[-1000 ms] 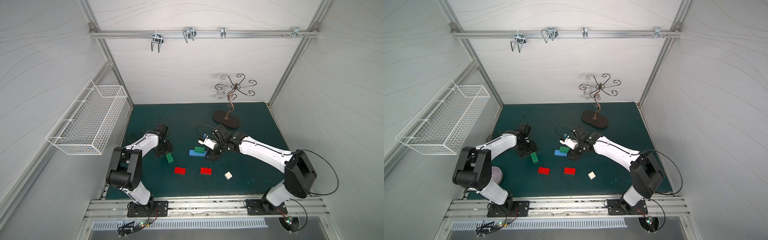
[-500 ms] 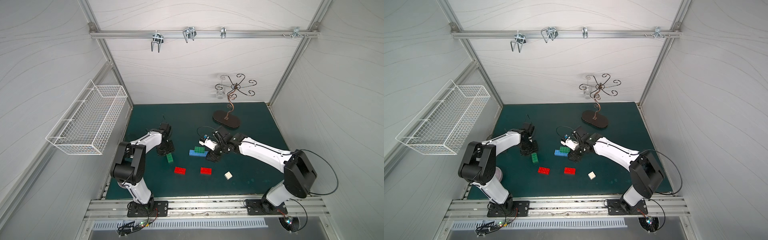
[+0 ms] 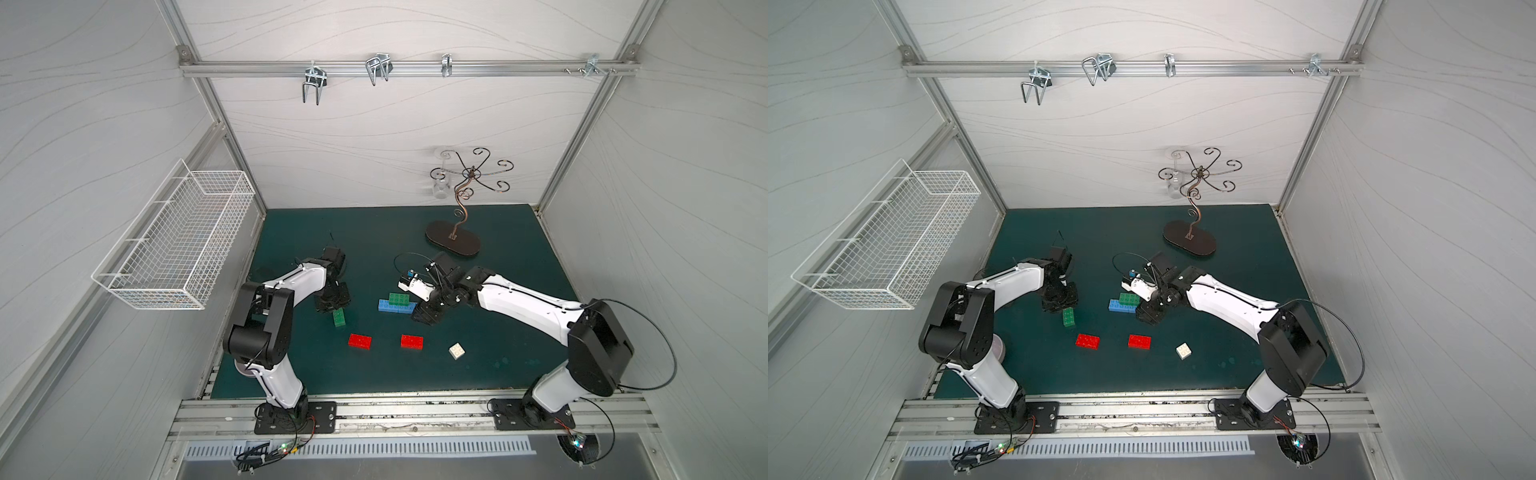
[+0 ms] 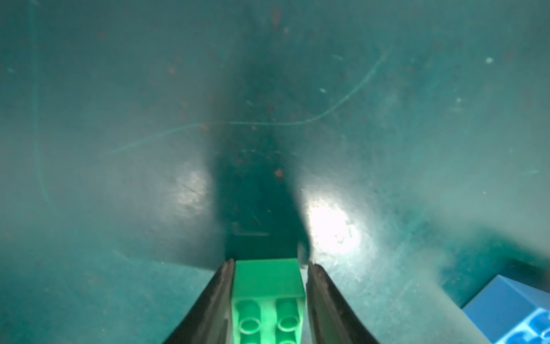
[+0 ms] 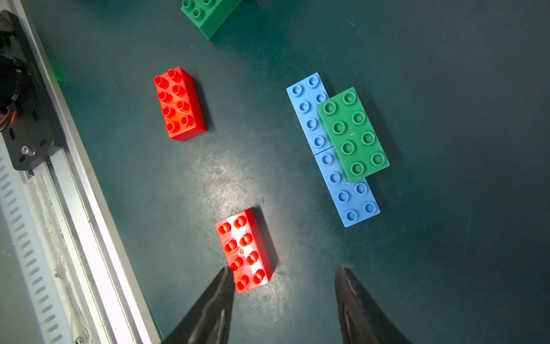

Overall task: Assemble a small pinwheel with lego
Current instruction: Pick up the lego brick from the center of the board, then adjust the lego brick at the center of the board.

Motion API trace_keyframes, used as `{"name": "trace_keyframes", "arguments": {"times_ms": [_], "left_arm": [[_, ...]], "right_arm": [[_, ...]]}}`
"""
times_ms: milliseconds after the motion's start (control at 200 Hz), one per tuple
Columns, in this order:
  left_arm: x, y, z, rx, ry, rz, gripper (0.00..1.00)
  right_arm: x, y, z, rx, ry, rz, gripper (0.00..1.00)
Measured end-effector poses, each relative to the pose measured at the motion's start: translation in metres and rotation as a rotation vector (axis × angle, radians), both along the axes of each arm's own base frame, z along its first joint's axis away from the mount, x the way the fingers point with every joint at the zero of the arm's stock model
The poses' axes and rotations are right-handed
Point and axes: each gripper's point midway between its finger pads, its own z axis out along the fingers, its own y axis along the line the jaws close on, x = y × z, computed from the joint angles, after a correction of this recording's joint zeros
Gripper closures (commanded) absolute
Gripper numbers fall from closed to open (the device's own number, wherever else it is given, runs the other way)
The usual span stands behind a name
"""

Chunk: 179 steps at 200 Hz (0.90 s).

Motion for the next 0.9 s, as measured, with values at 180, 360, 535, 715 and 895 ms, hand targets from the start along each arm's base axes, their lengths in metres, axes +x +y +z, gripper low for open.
{"name": "trace_keyframes", "arguments": {"times_ms": [180,360,535,715,895], "left_arm": [[0.000,-0.002,0.000,-0.003,-0.001,-0.012,0.73],[-0.001,-0.010,0.001,-0.040,0.004,-0.007,0.73],[0.001,-0.031,0.012,-0.099,-0.011,-0.015,0.74],[0.028,-0.059,0.041,-0.163,-0.096,-0.043,0.74],[0.042,-0.075,0.044,-0.228,-0.110,-0.026,0.74]], "right_arm": [[-0.001,0.001,-0.001,0.010,0.010,-0.005,0.43],[-0.024,-0.002,-0.026,0.076,0.156,-0.057,0.46],[-0.039,-0.004,-0.049,0.106,0.274,-0.115,0.47],[-0.019,0.004,-0.049,0.166,0.283,-0.187,0.47],[0.006,0.008,-0.061,0.194,0.329,-0.258,0.50]]}}
